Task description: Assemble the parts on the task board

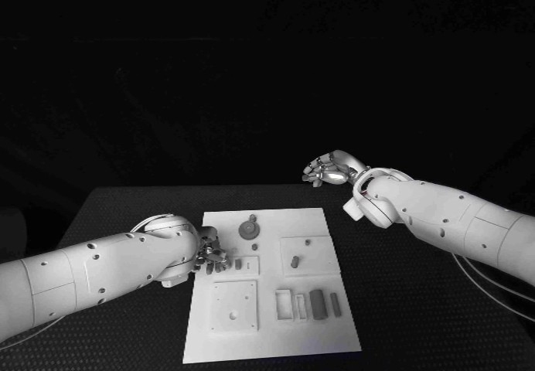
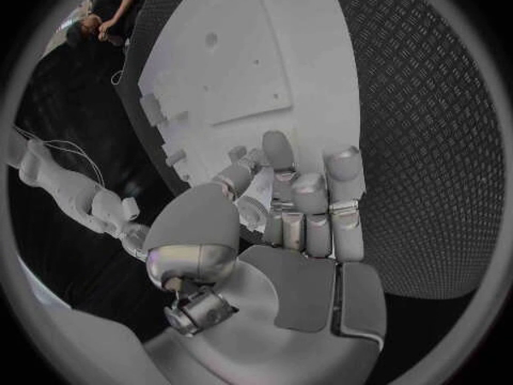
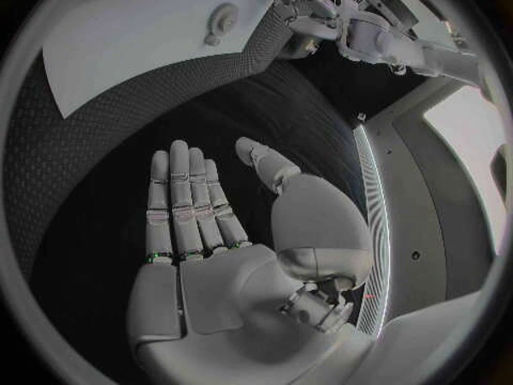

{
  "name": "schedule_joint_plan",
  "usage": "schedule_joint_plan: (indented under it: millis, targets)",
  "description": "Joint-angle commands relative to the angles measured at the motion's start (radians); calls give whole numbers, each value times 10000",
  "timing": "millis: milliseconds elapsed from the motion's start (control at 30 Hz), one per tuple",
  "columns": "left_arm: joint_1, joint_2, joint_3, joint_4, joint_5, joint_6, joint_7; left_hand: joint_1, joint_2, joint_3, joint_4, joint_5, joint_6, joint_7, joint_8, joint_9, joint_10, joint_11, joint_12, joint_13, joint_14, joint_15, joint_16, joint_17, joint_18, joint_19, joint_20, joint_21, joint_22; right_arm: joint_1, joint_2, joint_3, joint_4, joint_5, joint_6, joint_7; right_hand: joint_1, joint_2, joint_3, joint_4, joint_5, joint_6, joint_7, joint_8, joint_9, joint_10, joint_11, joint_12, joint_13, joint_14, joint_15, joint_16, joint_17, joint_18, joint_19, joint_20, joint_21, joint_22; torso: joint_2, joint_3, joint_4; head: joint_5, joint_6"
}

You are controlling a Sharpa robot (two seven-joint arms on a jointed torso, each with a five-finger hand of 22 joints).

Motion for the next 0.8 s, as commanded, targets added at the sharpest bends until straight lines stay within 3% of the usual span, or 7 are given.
schedule_joint_plan:
  millis: [33, 300, 367, 800]
  targets:
    - [-102, 37, -65, 17, -67, 136, -76, -23, -71, -6, 73, -33, 39, -5, -29, -26, -12, -35, 38, 9, 42, -72, 25, 10, 481, 17, -58, 40, 184, -4, -2, 4, 20, 38, 108, 109, -38, -29, -33, 49, 45, -59, 74, 30, -17, 80, 9, 43, -13, 58, 10, -61, 12, 94, 17, 83, -40, 13, -5, -2, 5, 18, 30]
    - [-103, 25, -65, -14, -67, 42, -82, -240, -334, -153, 330, -115, 33, -6, -36, 24, -28, -37, 72, 10, 46, -75, 22, 25, 483, 18, -62, 42, 179, -4, -1, 4, 12, 43, 107, 108, -47, -37, -40, 58, 45, -66, 76, 28, -22, 75, 11, 44, -29, 54, 12, -71, 16, 96, 13, 87, -47, 15, 2, -4, 2, 7, 34]
    - [-103, 28, -65, -26, -68, 5, -81, -286, -379, -177, 388, -116, 29, -7, -37, 35, -34, -38, 76, 10, 45, -77, 20, 28, 486, 18, -65, 42, 178, -4, -1, 4, 6, 46, 108, 109, -48, -37, -40, 59, 45, -66, 76, 27, -22, 74, 11, 45, -30, 54, 12, -72, 17, 96, 12, 87, -48, 16, 2, -4, 2, -1, -12]
    - [-103, -1, -63, -49, -92, -74, -20, -711, -825, -385, 766, -126, -3, -16, -44, 110, -59, -50, 101, 6, 43, -91, 5, 39, 508, 10, -88, 33, 171, -13, 1, 4, 2, 59, 113, 109, -60, -49, -50, 70, 44, -72, 79, 25, -29, 68, 14, 48, -49, 50, 15, -84, 23, 98, 6, 92, -56, 19, -2, -1, 0, -16, 26]
